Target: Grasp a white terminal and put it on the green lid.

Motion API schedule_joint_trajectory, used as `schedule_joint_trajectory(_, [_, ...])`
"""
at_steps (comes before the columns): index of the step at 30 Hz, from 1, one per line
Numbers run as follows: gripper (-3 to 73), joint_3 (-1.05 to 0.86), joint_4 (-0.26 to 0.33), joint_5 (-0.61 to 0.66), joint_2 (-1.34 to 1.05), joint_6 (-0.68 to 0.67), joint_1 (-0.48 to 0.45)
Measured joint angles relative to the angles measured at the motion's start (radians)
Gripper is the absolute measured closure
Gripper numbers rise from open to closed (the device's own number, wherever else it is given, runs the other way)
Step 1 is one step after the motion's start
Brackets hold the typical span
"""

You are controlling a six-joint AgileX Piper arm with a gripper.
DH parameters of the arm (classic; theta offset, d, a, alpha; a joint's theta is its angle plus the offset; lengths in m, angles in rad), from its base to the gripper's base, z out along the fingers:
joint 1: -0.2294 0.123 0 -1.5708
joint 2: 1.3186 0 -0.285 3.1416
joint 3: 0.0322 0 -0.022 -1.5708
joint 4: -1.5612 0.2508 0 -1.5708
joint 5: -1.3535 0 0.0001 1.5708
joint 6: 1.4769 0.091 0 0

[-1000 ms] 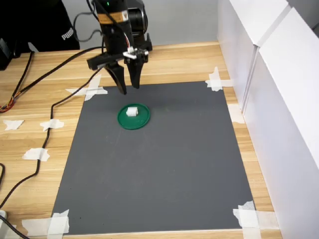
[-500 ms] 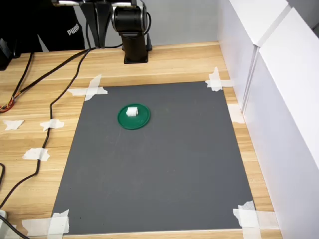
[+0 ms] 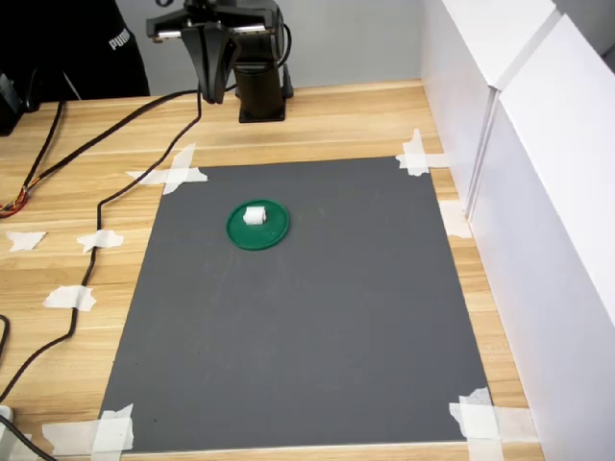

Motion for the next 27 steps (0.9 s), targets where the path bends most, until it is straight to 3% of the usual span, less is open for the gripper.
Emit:
schedule_joint_trajectory(11, [71.1, -0.18, 0.0, -0.093, -0.235, -0.042, 0.0])
schedule_joint_trajectory(27, [71.1, -0.311, -0.007, -0.059, -0.446, -0.076, 0.0])
